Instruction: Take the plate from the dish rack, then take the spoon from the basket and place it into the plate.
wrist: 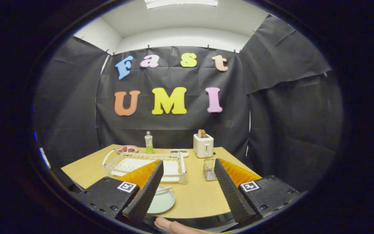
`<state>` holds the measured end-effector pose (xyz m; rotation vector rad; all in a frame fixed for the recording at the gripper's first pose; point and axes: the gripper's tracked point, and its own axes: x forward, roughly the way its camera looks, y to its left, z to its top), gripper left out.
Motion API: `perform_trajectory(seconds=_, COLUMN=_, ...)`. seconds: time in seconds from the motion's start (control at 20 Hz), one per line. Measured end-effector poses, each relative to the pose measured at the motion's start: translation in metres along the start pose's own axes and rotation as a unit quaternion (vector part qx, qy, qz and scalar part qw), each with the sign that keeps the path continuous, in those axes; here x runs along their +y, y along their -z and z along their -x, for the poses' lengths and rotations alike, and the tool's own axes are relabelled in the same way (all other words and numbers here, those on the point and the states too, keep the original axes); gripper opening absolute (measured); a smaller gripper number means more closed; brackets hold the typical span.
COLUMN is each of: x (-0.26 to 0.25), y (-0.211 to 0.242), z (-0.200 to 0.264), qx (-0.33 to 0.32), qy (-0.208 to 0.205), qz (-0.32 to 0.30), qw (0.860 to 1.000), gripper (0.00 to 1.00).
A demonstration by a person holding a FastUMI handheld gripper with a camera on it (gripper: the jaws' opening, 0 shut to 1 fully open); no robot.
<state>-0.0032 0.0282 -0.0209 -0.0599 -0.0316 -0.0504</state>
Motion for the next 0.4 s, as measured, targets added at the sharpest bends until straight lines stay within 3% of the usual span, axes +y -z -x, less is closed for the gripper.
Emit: perform_trajectory(seconds=0.4, x=0.0013, y=-0.0027, z=0.0012, qx=-0.010, qy=-0.007, qz=0.000, qw=1.000, gripper=1.00)
